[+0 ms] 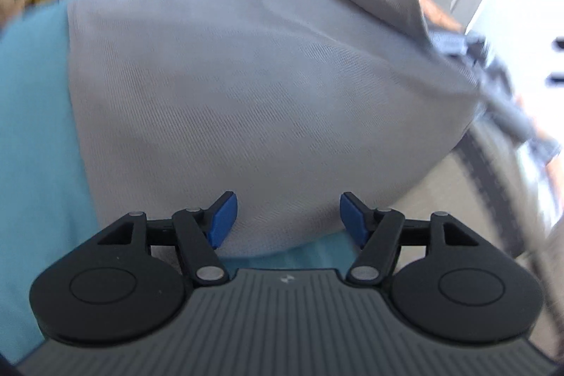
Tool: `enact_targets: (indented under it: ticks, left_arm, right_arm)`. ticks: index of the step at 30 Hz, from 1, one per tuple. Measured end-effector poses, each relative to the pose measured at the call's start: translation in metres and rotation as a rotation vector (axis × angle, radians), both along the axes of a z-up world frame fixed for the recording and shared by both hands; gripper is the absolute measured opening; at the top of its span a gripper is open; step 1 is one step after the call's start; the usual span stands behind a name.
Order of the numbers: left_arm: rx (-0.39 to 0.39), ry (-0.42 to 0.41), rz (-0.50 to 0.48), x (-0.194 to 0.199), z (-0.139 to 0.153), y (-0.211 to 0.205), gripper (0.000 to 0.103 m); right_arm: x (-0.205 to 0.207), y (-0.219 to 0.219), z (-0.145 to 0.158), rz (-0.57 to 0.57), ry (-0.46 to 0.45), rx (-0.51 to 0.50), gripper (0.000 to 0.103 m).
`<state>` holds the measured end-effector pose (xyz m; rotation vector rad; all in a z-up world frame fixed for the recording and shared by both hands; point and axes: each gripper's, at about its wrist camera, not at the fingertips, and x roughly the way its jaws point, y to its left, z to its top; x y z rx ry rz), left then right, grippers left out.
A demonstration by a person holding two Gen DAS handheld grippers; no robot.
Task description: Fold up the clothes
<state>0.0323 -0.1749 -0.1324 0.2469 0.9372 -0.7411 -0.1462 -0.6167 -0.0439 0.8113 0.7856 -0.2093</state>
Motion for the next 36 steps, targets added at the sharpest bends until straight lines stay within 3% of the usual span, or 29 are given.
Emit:
enact_targets:
  ticks: [2,4,7,9,13,15,17,18,19,20,24,27,29,32,36]
  left_arm:
    - [0.016,-0.062,-0.043,-0.009,0.005,-0.009,0.064]
    - [-0.051,-0.093,-0.113,-0.020,0.012,-0.015,0.066]
    - [-0.050,-0.165,-0.240,-0.041,0.014,-0.031,0.077]
    - [0.061,-0.256,-0.315,-0.059,0.003,-0.044,0.080]
    - [0.220,-0.253,-0.315,-0.060,-0.028,-0.056,0.082]
    - [0.151,-0.166,-0.221,-0.043,-0.026,-0.048,0.082]
    - [0.127,-0.171,-0.175,-0.034,-0.025,-0.046,0.070]
    - [0.125,-0.198,-0.169,-0.033,-0.024,-0.047,0.064]
    - [0.119,-0.227,-0.161,-0.031,-0.024,-0.047,0.035]
    - [0.079,-0.266,-0.135,-0.031,-0.021,-0.045,0.005]
    - [0.026,-0.435,-0.034,-0.040,0.003,-0.033,0.005]
    - [-0.085,-0.488,-0.003,-0.058,0.040,-0.007,0.005]
    - [-0.143,-0.497,0.023,-0.061,0.064,0.012,0.005]
    - [-0.150,-0.446,0.044,-0.059,0.086,0.028,0.005]
    - [-0.073,-0.347,0.009,-0.062,0.079,0.040,0.005]
  right_arm:
    - [-0.018,0.001,0.000,0.034,0.041,-0.097,0.087]
    - [-0.035,-0.001,-0.007,0.043,0.080,-0.148,0.087]
    - [-0.059,-0.013,-0.037,0.002,0.080,-0.038,0.087]
    - [-0.068,-0.012,-0.057,0.027,0.078,0.011,0.087]
    - [-0.070,-0.003,-0.084,0.025,0.167,-0.041,0.087]
    - [-0.071,0.005,-0.092,-0.023,0.191,-0.111,0.089]
    - [-0.070,0.013,-0.093,-0.046,0.144,-0.159,0.092]
    - [-0.070,0.017,-0.093,-0.053,0.122,-0.186,0.089]
    - [-0.068,0.020,-0.092,-0.052,0.099,-0.214,0.061]
    - [-0.064,0.023,-0.090,-0.014,0.075,-0.250,0.011]
    - [-0.068,0.029,-0.056,-0.027,-0.090,-0.333,0.006]
    - [-0.086,0.030,-0.009,-0.058,-0.257,-0.344,0.006]
    - [-0.097,0.045,0.023,-0.041,-0.300,-0.387,0.006]
    - [-0.100,0.078,0.045,0.034,-0.229,-0.482,0.005]
    - [-0.086,0.085,0.009,0.102,-0.009,-0.417,0.005]
